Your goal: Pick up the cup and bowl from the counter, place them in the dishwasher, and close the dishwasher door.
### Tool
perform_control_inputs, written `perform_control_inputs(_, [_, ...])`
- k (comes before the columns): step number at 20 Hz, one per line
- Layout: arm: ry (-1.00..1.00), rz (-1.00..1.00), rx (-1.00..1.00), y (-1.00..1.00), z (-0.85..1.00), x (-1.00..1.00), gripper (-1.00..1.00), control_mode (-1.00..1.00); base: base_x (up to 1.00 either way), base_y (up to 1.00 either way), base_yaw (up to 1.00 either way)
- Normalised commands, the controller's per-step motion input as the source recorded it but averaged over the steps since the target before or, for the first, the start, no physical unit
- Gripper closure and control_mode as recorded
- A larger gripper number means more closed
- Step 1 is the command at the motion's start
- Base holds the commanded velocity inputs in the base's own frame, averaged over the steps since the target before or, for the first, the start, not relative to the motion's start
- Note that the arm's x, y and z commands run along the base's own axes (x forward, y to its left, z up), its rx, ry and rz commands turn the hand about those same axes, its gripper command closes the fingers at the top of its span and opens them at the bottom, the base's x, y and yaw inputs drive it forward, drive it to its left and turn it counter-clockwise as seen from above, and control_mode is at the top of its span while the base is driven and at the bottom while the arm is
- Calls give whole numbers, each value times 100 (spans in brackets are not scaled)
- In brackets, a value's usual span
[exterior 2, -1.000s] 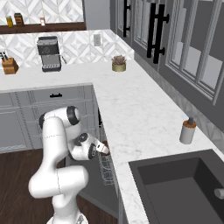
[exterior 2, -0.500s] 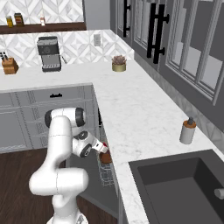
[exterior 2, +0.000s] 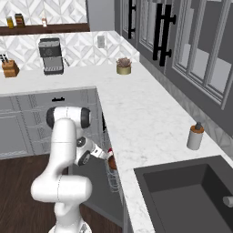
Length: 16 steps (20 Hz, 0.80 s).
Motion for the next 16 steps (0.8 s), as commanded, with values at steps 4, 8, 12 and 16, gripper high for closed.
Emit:
perform_control_inputs(4, [-32, 0, 0, 22, 100, -31, -100, -100, 0, 0, 0])
perform_control_inputs(8, [-16, 3, 0, 58, 100, -6, -100, -100, 0, 0, 0])
perform_control_inputs(12, [7, 2, 0, 49, 100, -23, -100, -100, 0, 0, 0])
perform_control_inputs(16, [27, 0, 8, 24, 100, -17, -100, -100, 0, 0, 0])
